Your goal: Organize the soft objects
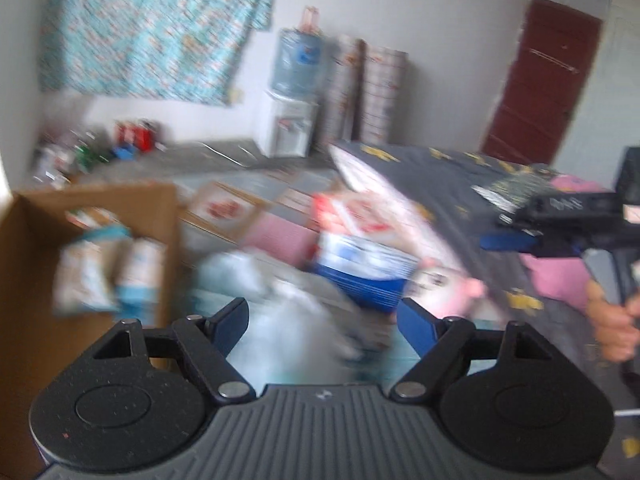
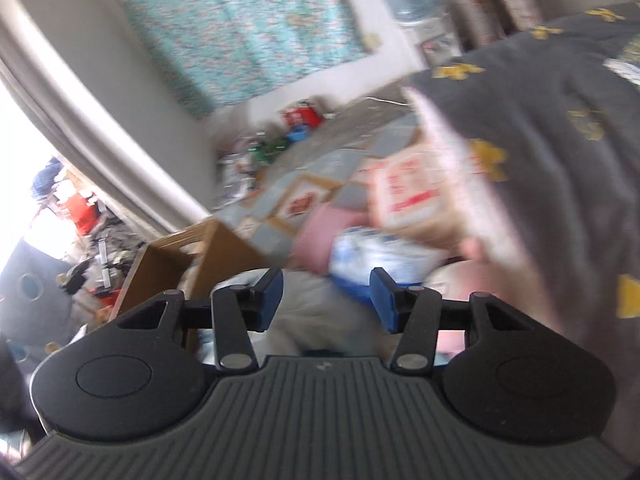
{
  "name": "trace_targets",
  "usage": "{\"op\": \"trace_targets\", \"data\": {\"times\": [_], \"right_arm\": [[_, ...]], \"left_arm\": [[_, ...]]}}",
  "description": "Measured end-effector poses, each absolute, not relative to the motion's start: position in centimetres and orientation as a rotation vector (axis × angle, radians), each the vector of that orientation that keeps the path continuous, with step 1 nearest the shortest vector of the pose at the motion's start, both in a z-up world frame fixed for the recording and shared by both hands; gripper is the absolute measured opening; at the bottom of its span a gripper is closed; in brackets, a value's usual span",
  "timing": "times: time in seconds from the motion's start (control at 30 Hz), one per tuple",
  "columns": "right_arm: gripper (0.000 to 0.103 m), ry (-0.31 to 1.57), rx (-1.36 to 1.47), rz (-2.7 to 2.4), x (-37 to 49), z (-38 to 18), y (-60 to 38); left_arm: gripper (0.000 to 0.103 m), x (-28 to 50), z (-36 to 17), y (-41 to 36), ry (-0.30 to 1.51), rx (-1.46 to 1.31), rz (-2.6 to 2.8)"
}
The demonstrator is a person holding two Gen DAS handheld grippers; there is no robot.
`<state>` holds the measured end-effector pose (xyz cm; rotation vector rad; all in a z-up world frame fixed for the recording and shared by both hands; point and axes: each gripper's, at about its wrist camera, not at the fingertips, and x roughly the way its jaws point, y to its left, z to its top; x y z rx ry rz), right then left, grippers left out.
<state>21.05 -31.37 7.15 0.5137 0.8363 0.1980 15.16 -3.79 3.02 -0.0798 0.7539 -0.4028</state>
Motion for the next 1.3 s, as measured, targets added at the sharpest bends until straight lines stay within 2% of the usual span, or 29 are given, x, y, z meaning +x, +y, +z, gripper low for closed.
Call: {"op": "trace_targets", "data": {"times": [0.13,0.3,0.4,0.73,0.9,1.0,1.13,1.3], "right_arm": [[0.038,0.902,0.495,0.157,23.5,5.0,-34.0],[0.029,0.984,0.450,0.150,26.8,1.7,-34.5],[0.025,1.031,0.426,0.148,28.6,-0.3,-34.5],[0.025,1.151,0.418,0.121,32.9,-5.2,-34.8],[0.022,1.181,0.463,0.128,34.0,-7.0,-34.8],[0.012,1.150,0.464,0.137,33.2,-6.3,-34.7],[0.009,1.058,0.428,0.164,31.3,-3.6,-34.2],[0.008,0.946,0.388,0.237,28.4,1.9,-32.4]], "left_arm": [[0.081,15.8,0.5,-9.2,0.749,-0.039,-0.441],[0.072,18.0,-3.0,-14.7,0.770,-0.010,-0.472],[0.070,19.8,-5.0,-16.7,0.817,-0.015,-0.499],[0.071,24.1,-9.0,-19.5,0.952,-0.081,-0.570],[0.075,24.8,-9.7,-19.7,0.980,-0.112,-0.598],[0.079,25.1,-10.0,-20.0,1.002,-0.120,-0.619],[0.079,24.9,-10.2,-20.4,1.029,-0.118,-0.645],[0.078,23.2,-8.9,-20.5,0.979,-0.112,-0.648]]}}
